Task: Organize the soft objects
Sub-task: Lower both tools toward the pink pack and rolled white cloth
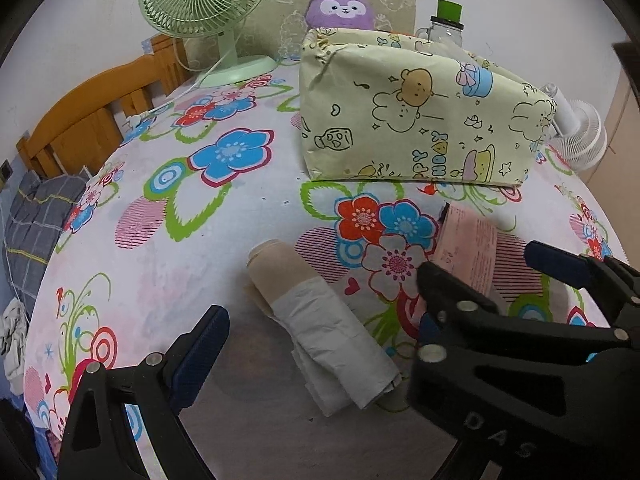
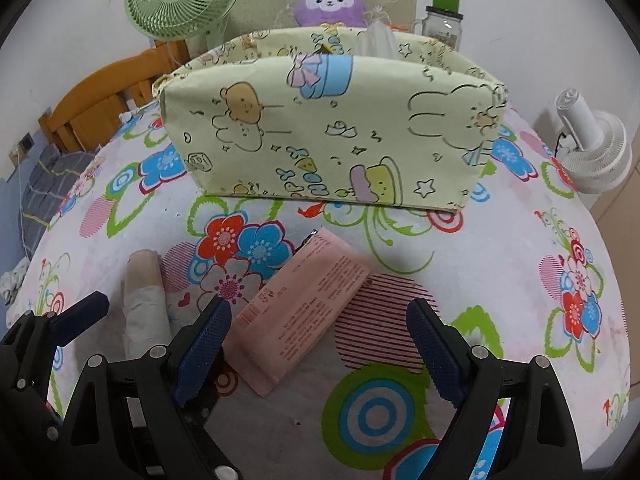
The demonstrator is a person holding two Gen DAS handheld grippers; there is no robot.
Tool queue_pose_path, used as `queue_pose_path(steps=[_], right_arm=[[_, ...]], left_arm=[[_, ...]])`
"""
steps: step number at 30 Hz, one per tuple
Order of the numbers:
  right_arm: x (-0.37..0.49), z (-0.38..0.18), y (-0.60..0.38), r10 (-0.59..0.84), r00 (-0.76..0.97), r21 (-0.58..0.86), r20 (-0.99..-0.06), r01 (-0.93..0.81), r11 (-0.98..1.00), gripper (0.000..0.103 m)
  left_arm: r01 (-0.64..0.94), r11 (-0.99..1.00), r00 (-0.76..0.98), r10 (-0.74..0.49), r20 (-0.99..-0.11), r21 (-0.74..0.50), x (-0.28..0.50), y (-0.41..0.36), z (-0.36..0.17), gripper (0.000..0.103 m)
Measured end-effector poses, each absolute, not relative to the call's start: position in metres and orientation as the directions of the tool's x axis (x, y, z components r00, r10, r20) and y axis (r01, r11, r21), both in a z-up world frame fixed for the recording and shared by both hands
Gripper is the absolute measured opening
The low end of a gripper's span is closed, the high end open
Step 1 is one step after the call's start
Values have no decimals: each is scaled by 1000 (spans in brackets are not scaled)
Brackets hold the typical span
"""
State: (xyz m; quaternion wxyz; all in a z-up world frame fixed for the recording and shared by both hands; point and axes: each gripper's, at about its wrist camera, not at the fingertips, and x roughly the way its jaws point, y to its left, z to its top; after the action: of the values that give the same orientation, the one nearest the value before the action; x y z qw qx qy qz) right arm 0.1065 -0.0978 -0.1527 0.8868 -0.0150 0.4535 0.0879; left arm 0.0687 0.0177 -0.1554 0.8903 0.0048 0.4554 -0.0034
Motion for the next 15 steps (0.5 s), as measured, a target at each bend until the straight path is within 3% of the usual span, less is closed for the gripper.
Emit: queue_pose_path(steps=[6,15], right_arm=[[114,-158,-88,164,547,65,-821,-195,979,87],[114,-157,-75,157,565,35,-810,-221,975,62]], left_arm=[[8,1000,576,-22,-817,-21,73,23,-158,97],[13,1000,577,-23,-817,-19,73,25,-158,97]])
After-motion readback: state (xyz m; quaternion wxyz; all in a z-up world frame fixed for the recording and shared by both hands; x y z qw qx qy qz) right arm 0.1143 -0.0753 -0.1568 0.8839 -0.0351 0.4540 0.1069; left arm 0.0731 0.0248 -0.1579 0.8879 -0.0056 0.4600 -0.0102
